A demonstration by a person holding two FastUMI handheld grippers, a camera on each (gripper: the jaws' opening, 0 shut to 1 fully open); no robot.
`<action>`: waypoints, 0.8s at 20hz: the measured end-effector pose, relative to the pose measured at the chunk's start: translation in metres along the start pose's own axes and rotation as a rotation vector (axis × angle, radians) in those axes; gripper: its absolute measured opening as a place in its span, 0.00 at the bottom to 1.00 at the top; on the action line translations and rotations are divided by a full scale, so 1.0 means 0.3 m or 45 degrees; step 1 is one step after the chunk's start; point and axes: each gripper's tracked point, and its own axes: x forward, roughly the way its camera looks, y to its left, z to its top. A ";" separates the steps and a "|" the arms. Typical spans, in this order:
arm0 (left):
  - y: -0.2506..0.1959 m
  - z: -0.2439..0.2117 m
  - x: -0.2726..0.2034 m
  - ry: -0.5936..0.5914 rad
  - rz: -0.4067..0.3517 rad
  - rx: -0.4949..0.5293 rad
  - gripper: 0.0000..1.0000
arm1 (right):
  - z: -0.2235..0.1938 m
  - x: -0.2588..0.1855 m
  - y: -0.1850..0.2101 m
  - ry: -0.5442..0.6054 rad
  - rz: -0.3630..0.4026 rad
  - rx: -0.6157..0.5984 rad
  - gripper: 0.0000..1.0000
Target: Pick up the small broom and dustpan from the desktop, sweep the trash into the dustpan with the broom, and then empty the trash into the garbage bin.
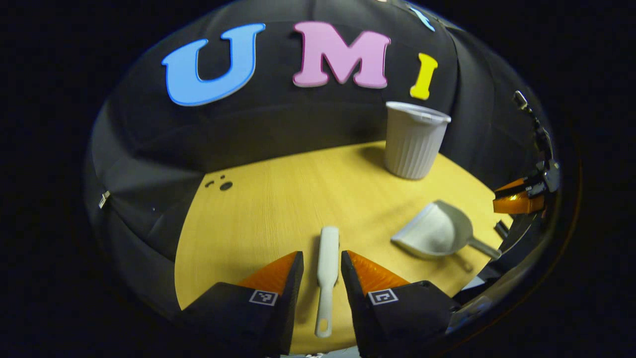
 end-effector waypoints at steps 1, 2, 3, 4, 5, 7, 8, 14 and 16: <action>0.005 0.070 -0.011 -0.063 0.003 -0.006 0.51 | 0.067 -0.019 0.000 -0.065 -0.008 -0.012 0.46; 0.005 0.138 -0.026 -0.118 0.012 -0.008 0.51 | 0.133 -0.037 -0.001 -0.121 -0.018 -0.030 0.46; 0.004 0.205 -0.043 -0.171 0.014 -0.010 0.51 | 0.183 -0.063 -0.001 -0.164 -0.028 -0.047 0.46; -0.002 0.270 -0.062 -0.226 0.011 -0.013 0.51 | 0.239 -0.091 0.001 -0.211 -0.028 -0.056 0.46; -0.006 0.318 -0.088 -0.278 0.001 -0.018 0.51 | 0.288 -0.116 -0.001 -0.251 -0.033 -0.053 0.39; -0.011 0.432 -0.134 -0.376 -0.014 -0.023 0.51 | 0.378 -0.160 0.028 -0.336 -0.008 -0.026 0.45; -0.012 0.474 -0.159 -0.414 -0.016 -0.022 0.51 | 0.418 -0.175 0.028 -0.364 0.004 -0.008 0.45; -0.030 0.513 -0.219 -0.498 -0.049 0.002 0.51 | 0.490 -0.241 0.038 -0.521 -0.021 -0.023 0.45; -0.031 0.510 -0.218 -0.486 -0.060 -0.017 0.51 | 0.482 -0.246 0.051 -0.521 -0.034 -0.026 0.45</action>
